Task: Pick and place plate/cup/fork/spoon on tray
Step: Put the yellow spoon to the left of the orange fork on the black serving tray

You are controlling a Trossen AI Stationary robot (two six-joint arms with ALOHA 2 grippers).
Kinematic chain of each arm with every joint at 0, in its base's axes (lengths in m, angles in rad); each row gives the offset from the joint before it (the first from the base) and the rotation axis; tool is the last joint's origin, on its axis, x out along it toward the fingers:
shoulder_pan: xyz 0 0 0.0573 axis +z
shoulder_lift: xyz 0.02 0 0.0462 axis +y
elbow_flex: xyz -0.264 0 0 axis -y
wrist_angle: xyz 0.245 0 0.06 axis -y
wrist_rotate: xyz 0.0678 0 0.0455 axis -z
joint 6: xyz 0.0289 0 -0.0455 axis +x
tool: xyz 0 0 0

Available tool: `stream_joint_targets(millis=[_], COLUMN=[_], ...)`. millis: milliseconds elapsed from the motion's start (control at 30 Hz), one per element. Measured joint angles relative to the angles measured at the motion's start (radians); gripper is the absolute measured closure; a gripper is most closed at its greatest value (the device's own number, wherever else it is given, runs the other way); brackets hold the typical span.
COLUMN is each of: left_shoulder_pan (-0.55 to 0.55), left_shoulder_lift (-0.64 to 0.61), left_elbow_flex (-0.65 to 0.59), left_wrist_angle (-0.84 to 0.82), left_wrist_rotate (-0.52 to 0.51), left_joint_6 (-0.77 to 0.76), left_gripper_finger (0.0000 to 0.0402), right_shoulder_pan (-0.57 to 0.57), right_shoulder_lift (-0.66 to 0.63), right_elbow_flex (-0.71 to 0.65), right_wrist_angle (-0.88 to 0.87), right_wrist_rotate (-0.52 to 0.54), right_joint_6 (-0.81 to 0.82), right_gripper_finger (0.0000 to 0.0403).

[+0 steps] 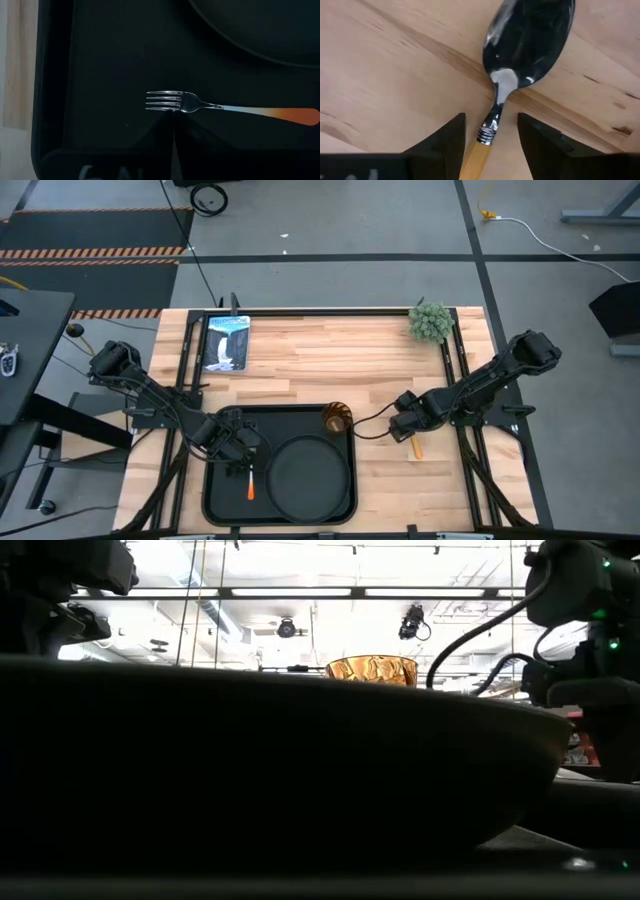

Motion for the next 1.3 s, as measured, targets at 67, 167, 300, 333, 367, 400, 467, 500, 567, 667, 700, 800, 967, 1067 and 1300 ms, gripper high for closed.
stream_joint_targets(millis=[67,167,300,333,367,400,467,500,567,667,700,800,967,1067,1300], left_shoulder_pan=[0.000,0.000,0.000,0.000,0.000,0.000,0.000,0.000,0.000,0.000,0.000,0.000,0.000,0.000,0.000], left_shoulder_lift=[0.000,0.000,0.000,0.000,0.000,0.000,0.000,0.000,0.000,0.000,0.000,0.000,0.000,0.000,0.000], left_elbow_flex=[0.000,0.000,0.000,0.000,0.000,0.000,0.000,0.000,0.000,0.000,0.000,0.000,0.000,0.000,0.000], left_wrist_angle=[0.000,0.000,0.000,0.000,0.000,0.000,0.000,0.000,0.000,0.001,0.001,0.000,0.002,0.005,0.006], left_wrist_rotate=[0.000,0.000,-0.001,-0.001,-0.001,0.000,0.000,-0.001,-0.001,-0.001,0.000,-0.001,-0.001,-0.001,0.000], left_joint_6=[0.000,0.000,0.000,0.000,0.000,0.000,0.000,0.000,0.000,0.000,0.000,0.000,0.000,0.000,0.000], left_gripper_finger=[0.0379,0.0379,0.0379,0.0379,0.0379,0.0379,0.0379,0.0379,0.0379,0.0379,0.0379,0.0379,0.0379,0.0379,0.0379], right_shoulder_pan=[0.000,0.000,0.000,0.000,0.000,0.000,0.000,0.000,0.000,0.000,0.000,0.000,0.000,0.000,0.002], right_shoulder_lift=[-0.001,0.000,0.001,0.000,0.000,0.001,0.001,0.001,0.001,0.006,0.006,0.003,0.005,0.004,0.004], right_elbow_flex=[-0.007,-0.008,-0.008,-0.008,-0.008,-0.008,-0.008,-0.008,-0.005,0.020,0.031,0.075,0.155,0.185,0.233], right_wrist_angle=[0.000,-0.001,-0.001,-0.001,-0.002,-0.003,-0.006,-0.006,-0.011,-0.044,-0.065,-0.098,-0.148,-0.158,-0.162], right_wrist_rotate=[0.001,0.001,-0.001,-0.001,-0.001,-0.001,-0.001,-0.003,-0.009,-0.016,-0.019,-0.012,0.017,0.029,0.056], right_joint_6=[0.008,0.007,0.007,0.007,0.007,0.007,0.007,0.006,-0.005,-0.021,-0.026,-0.063,-0.105,-0.133,-0.175], right_gripper_finger=[0.0228,0.0248,0.0286,0.0298,0.0309,0.0321,0.0346,0.0358,0.0377,0.0381,0.0381,0.0387,0.0397,0.0400,0.0401])
